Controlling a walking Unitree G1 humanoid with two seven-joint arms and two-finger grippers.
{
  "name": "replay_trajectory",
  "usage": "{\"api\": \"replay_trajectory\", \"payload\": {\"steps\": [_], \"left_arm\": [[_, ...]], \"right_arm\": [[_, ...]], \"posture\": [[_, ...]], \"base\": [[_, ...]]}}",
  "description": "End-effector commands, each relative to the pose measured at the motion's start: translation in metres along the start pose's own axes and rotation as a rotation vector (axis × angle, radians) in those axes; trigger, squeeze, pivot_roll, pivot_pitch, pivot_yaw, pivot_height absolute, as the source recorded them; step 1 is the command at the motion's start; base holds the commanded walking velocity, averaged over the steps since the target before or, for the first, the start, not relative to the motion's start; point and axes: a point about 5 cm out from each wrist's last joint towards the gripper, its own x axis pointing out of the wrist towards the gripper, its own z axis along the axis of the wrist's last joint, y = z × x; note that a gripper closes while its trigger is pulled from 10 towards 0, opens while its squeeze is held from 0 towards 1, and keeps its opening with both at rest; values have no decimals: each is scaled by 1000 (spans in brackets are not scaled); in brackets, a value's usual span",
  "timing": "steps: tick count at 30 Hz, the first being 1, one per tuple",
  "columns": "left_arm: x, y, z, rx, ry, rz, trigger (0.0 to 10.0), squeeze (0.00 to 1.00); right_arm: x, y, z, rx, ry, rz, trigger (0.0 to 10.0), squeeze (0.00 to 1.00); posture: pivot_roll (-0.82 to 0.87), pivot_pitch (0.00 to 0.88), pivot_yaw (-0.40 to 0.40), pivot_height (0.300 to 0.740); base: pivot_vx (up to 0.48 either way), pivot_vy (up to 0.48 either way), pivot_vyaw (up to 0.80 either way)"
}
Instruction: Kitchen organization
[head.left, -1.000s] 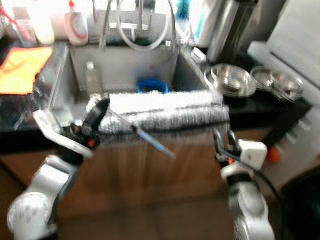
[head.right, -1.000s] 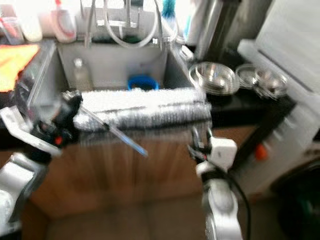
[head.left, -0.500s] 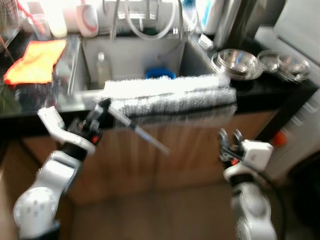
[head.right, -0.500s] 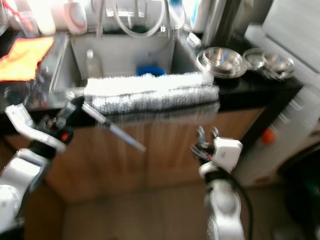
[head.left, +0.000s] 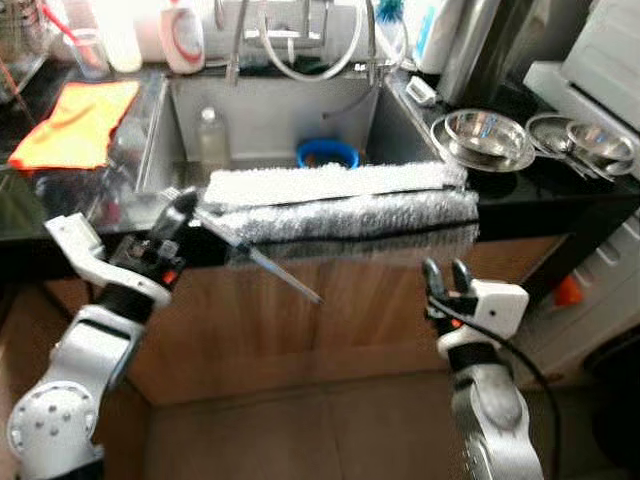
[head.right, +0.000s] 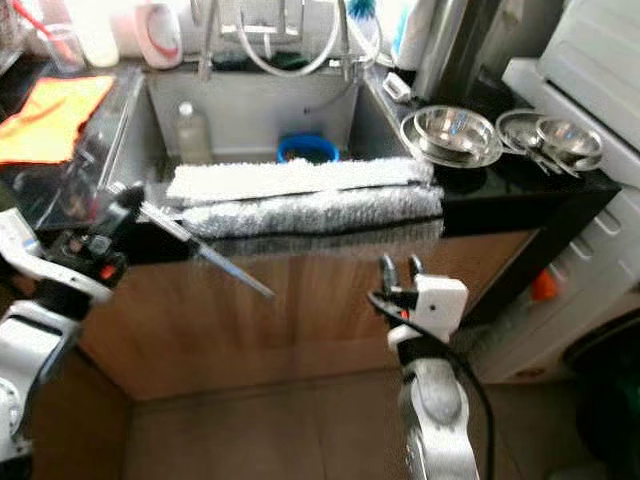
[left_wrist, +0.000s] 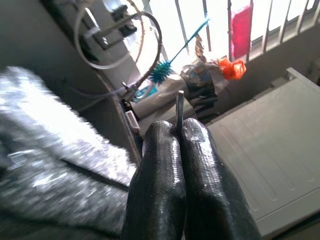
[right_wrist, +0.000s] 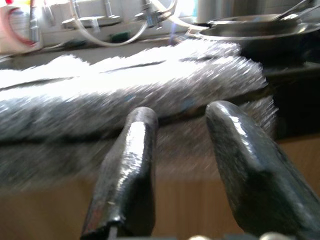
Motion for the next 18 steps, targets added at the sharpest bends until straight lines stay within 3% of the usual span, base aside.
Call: {"api": "replay_trajectory", "payload": {"steps": [1,11,18], "left_arm": [[4,-5,-5,-3,20,-26,10000,0],[3,-5,-6,-12,11,-28,10000,0],[6,-13,3,-105,-79,-77,10000,0]], "right_arm": [[-2,-10,0,-8,3,-30,10000,0],[-1,-10,1,-9,3,-24,10000,0],[0,-10,2,-10,-2,-16,10000,0]], "posture": [[41,35,-50,740],[41,34,-62,740],[40,32,-67,740]], "base": [[420,0,0],[391,0,0],[0,0,0]]}}
